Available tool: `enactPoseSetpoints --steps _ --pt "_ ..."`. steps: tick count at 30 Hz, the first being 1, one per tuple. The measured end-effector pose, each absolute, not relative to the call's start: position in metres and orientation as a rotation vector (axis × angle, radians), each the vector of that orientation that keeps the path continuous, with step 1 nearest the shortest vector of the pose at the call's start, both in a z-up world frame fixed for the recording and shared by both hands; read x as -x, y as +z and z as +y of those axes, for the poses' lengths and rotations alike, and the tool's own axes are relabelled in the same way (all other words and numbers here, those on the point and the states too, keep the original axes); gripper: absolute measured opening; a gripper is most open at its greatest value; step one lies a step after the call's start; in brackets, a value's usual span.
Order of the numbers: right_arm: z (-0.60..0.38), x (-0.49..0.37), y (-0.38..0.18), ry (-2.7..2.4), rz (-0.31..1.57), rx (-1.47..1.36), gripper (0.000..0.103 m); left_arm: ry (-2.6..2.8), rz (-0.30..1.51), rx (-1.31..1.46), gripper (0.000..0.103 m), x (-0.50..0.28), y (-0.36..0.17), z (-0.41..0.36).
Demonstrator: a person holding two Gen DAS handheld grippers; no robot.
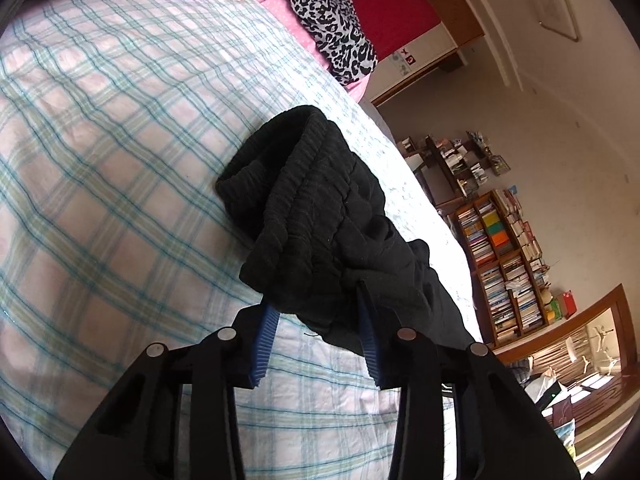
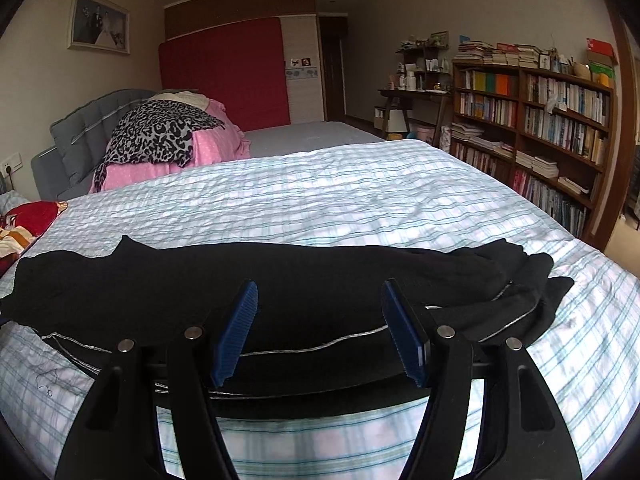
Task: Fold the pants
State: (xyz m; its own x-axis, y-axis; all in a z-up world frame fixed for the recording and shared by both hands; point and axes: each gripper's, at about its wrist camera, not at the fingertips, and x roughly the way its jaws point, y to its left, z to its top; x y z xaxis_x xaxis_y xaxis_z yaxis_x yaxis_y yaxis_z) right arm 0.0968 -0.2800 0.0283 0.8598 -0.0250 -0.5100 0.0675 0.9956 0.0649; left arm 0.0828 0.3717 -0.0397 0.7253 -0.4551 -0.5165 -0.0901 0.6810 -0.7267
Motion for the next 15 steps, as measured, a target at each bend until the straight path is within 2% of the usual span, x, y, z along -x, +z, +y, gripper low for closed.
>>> enactPoseSetpoints --steps 10,15 --pt "-0.199 -0.119 0.017 0.124 0.581 -0.058 0.066 -0.265 0.622 0.633 0.034 -0.111 0.024 0.372" --pt "-0.19 -0.128 0.001 0.159 0.631 -0.074 0.066 -0.252 0.641 0.502 0.033 -0.131 0.026 0.367"
